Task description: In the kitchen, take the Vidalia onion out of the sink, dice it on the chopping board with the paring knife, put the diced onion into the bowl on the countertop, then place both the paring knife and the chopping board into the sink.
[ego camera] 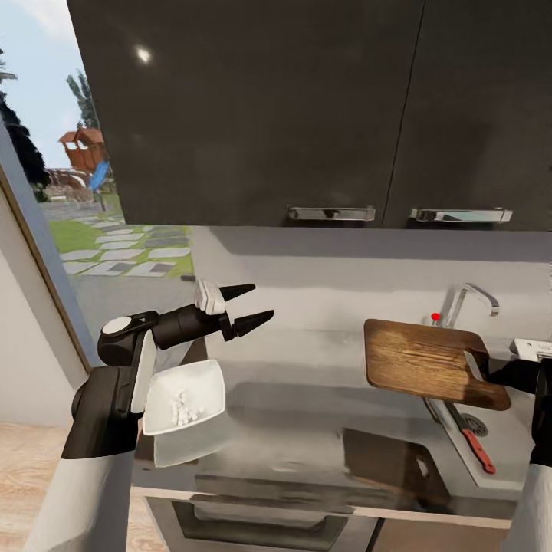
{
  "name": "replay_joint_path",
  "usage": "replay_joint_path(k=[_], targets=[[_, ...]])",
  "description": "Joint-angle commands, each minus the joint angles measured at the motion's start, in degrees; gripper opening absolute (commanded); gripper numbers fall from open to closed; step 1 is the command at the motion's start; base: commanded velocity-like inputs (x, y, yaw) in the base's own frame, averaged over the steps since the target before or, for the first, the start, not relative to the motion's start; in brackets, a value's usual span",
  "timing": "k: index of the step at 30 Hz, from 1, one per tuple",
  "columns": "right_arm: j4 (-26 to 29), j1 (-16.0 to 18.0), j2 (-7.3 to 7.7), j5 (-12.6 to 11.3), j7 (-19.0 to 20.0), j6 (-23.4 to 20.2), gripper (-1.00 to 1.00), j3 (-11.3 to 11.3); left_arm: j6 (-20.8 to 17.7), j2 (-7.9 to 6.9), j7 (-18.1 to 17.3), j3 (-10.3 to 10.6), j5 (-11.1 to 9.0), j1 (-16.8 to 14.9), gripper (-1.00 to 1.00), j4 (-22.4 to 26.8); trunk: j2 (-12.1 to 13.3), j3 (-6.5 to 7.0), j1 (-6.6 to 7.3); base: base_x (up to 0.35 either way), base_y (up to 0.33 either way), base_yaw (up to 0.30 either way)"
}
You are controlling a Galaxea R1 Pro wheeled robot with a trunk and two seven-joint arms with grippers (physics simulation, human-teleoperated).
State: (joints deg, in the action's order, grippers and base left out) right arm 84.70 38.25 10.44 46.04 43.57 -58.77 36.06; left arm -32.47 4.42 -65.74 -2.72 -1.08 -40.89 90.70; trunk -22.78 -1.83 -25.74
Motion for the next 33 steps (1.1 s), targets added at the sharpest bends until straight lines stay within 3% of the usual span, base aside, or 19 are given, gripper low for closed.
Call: replay_joint_path(k=[1, 5, 9, 17, 33], targets=[[0.0, 0.1, -0.17, 0.5, 0.6, -0.1, -1.00, -1.1, -0.6, 0.06, -0.2, -0.1, -0.1, -0.1, 1.00, 0.0, -0.1, -0.14, -0.05, 0.071, -0.284, -0.001], [0.0, 0.0, -0.33, 0.6, 0.5, -0.1, -1.00, -4.9, -0.6, 0.06, -0.2, -0.1, -0.1, -0.1, 1.00, 0.0, -0.1, -0.14, -0.05, 0.076, -0.293, 0.000], [0.0, 0.0, -0.39, 0.6, 0.3, -0.4, -1.00, -6.0, -0.6, 0.06, -0.2, -0.1, -0.1, -0.1, 1.00, 0.0, -0.1, -0.14, -0.05, 0.078, -0.298, 0.000], [0.0, 0.0, -0.42, 0.6, 0.3, -0.5, -1.00, -6.2, -0.5, 0.06, -0.3, -0.1, -0.1, -0.1, 1.00, 0.0, -0.1, -0.14, -0.05, 0.046, -0.285, 0.000], [0.0, 0.0, -0.40, 0.6, 0.3, -0.5, -1.00, -6.3, -0.5, 0.06, -0.2, -0.1, -0.1, -0.1, 1.00, 0.0, -0.1, -0.14, -0.05, -0.035, -0.011, 0.000]])
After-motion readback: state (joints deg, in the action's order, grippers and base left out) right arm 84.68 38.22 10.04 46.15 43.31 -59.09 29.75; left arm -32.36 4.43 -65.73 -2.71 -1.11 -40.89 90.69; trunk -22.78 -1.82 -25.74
